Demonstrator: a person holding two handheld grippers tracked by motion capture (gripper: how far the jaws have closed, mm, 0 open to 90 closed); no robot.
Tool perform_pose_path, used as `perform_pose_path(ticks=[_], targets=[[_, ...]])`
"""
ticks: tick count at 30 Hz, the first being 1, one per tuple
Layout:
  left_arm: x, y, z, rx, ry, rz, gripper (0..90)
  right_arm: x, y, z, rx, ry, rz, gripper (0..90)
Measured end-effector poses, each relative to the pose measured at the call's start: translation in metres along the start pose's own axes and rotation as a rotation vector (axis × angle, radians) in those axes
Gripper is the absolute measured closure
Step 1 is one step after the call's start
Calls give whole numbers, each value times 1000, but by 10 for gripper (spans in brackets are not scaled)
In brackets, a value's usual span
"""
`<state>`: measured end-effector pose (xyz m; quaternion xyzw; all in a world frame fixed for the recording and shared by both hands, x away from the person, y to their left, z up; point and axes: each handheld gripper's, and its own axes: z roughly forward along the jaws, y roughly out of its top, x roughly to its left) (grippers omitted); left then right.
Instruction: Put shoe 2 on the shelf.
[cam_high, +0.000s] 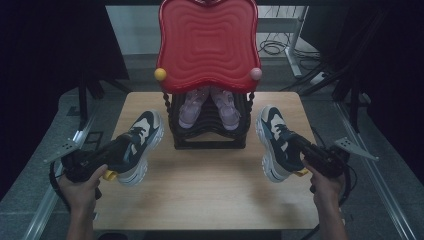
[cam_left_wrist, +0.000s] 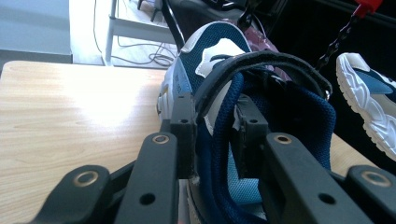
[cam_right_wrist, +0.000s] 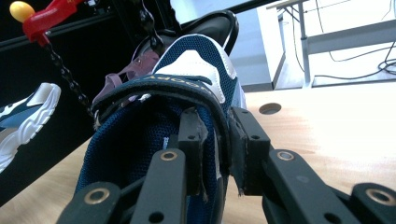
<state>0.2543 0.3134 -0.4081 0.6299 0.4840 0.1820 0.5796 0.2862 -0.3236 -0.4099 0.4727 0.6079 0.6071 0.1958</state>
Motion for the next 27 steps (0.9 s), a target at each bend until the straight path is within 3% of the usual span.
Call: perform_pose_path(ticks=[12, 27], targets=[[-3, 15, 1, -26, -8, 9, 736, 4, 20, 2, -28, -12, -19, 755], [0, 31, 4, -57, -16, -13, 736, 8, 37, 7, -58, -9, -18, 756]])
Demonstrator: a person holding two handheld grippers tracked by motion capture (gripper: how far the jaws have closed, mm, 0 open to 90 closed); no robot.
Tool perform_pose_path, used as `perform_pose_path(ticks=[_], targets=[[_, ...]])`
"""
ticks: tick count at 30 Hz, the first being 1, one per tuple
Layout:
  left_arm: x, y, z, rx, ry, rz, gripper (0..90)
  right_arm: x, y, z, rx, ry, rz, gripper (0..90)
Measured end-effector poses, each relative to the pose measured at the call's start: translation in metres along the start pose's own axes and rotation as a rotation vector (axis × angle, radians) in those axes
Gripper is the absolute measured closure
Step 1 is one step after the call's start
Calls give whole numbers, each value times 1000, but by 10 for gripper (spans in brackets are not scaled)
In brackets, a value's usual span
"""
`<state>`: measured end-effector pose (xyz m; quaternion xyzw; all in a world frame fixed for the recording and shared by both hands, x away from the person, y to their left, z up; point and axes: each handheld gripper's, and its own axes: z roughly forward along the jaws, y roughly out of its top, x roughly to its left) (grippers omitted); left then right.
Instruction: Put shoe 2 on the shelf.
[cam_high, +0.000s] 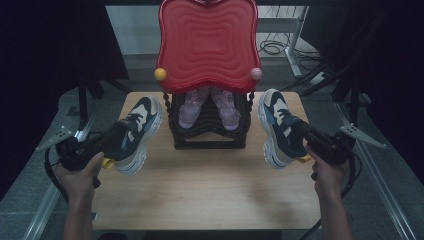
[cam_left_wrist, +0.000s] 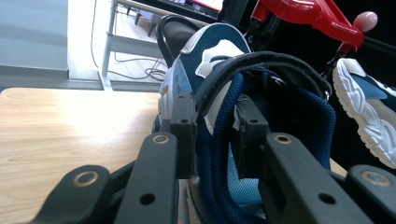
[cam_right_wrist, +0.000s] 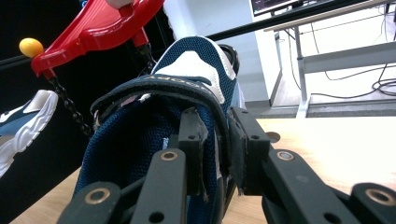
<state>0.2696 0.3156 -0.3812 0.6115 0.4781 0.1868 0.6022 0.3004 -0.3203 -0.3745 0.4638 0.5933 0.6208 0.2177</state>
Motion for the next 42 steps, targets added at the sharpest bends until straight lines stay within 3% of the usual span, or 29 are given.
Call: perform_pose_path(ticks=[21, 42], targets=[[-4, 23, 9, -48, -3, 14, 736, 4, 21, 3, -37, -2, -13, 756], [5, 42, 15, -102, 16, -19, 736, 4, 43, 11, -72, -19, -25, 755]])
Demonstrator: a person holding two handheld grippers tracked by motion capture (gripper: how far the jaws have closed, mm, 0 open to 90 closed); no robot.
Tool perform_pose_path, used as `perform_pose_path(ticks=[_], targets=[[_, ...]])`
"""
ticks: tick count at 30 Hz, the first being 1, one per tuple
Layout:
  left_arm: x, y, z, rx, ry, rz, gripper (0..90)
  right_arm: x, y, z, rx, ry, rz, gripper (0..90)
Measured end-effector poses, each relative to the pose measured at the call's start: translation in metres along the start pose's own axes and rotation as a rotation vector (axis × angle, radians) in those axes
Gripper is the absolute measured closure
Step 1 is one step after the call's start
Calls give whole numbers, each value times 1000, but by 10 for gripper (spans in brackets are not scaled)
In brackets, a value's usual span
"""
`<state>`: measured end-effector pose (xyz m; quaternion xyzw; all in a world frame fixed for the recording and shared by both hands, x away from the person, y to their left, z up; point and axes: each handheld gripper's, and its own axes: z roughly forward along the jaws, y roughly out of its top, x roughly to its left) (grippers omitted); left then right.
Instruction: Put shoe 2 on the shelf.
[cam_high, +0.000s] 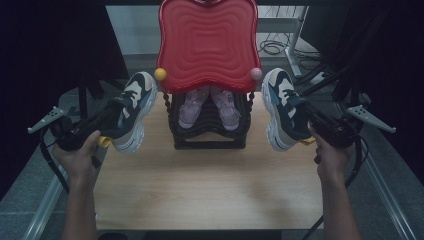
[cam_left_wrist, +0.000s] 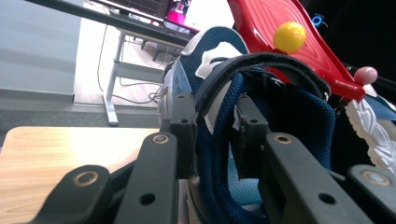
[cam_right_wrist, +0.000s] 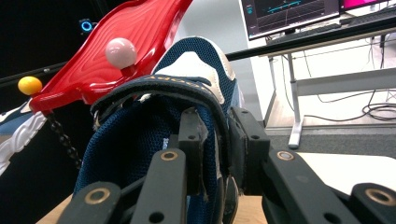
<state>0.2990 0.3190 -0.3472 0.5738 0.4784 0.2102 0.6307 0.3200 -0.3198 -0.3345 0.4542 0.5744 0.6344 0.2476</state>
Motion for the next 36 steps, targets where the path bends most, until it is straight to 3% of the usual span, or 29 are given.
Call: perform_pose_path(ticks=[16, 36], targets=[[1, 23, 11, -12, 7, 5, 736, -2, 17, 6, -11, -20, -8, 755], [-6, 55, 24, -36, 18, 23, 737, 5, 43, 16, -30, 3, -16, 755]])
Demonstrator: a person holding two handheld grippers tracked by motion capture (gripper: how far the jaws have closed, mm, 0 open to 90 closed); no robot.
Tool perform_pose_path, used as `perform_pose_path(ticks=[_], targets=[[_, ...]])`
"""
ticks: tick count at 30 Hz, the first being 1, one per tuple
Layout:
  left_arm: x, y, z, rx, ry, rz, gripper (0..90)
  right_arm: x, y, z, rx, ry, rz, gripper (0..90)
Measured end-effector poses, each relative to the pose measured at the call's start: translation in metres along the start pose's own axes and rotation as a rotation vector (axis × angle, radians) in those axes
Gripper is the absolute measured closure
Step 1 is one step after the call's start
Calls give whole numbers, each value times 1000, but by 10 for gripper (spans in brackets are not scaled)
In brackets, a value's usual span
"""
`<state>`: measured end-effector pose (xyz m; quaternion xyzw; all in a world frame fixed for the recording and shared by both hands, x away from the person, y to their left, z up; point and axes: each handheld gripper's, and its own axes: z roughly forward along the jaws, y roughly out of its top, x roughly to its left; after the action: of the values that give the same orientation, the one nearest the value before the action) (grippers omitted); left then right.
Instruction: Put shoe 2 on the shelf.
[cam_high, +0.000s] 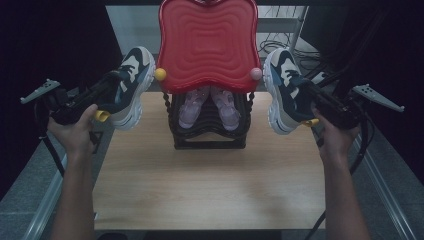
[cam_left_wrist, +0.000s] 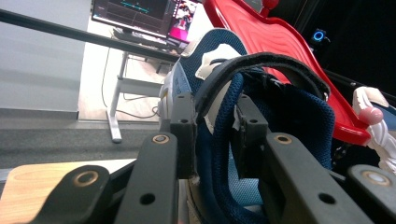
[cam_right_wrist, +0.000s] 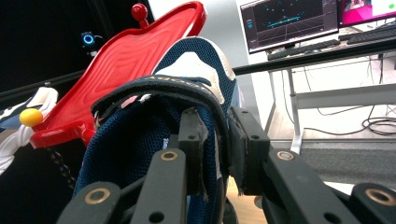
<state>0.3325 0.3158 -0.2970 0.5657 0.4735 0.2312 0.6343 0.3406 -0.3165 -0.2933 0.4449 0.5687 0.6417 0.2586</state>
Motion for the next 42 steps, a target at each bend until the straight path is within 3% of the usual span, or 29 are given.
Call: perform_pose_path(ticks=[19, 29, 42], targets=[[-11, 24, 10, -22, -22, 2, 737, 6, 25, 10, -8, 24, -2, 755], [-17, 37, 15, -35, -39, -7, 737, 15, 44, 17, -14, 42, -10, 755], [-31, 53, 21, -41, -54, 11, 736, 30, 62, 31, -8, 75, -26, 754]])
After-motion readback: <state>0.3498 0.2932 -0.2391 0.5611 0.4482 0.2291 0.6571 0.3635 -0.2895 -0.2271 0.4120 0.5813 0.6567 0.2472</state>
